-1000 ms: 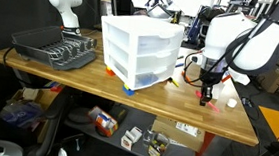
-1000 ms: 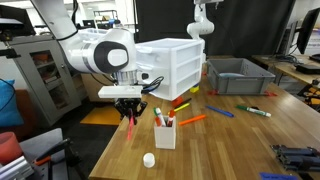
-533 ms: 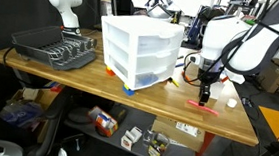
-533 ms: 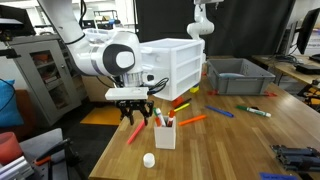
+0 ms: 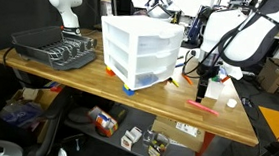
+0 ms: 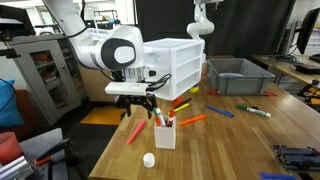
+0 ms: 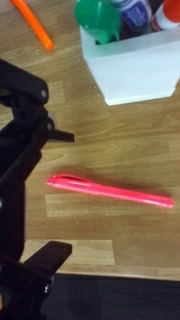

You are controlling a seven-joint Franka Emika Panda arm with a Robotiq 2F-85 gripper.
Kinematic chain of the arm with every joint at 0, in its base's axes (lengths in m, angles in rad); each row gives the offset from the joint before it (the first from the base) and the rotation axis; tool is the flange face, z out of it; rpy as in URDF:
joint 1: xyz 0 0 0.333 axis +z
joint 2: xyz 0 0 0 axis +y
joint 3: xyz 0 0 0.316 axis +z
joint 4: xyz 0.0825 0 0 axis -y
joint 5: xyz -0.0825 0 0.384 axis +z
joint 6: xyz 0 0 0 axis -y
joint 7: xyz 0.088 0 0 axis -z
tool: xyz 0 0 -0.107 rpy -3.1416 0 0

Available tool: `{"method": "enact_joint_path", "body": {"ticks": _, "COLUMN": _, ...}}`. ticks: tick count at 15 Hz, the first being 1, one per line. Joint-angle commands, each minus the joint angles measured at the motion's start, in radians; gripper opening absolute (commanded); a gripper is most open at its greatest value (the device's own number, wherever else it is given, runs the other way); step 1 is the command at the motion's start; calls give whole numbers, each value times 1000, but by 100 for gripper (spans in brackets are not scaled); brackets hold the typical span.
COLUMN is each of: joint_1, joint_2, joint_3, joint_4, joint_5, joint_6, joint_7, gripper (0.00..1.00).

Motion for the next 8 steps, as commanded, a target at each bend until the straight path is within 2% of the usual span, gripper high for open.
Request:
{"method": "enact_joint_path", "body": {"ticks": 1, "joint_1": -42, "joint_2": -64, "joint_3": 75, "joint_4": -42, "joint_5": 117, "joint_6": -14, "joint_7": -17, "gripper": 100}}
{"method": "enact_joint_path", "body": {"ticks": 8, "joint_1": 3, "joint_2": -255, "joint_3": 155, "joint_4": -167, "joint_5": 330, "joint_6": -28, "joint_7": 77, "gripper": 100}}
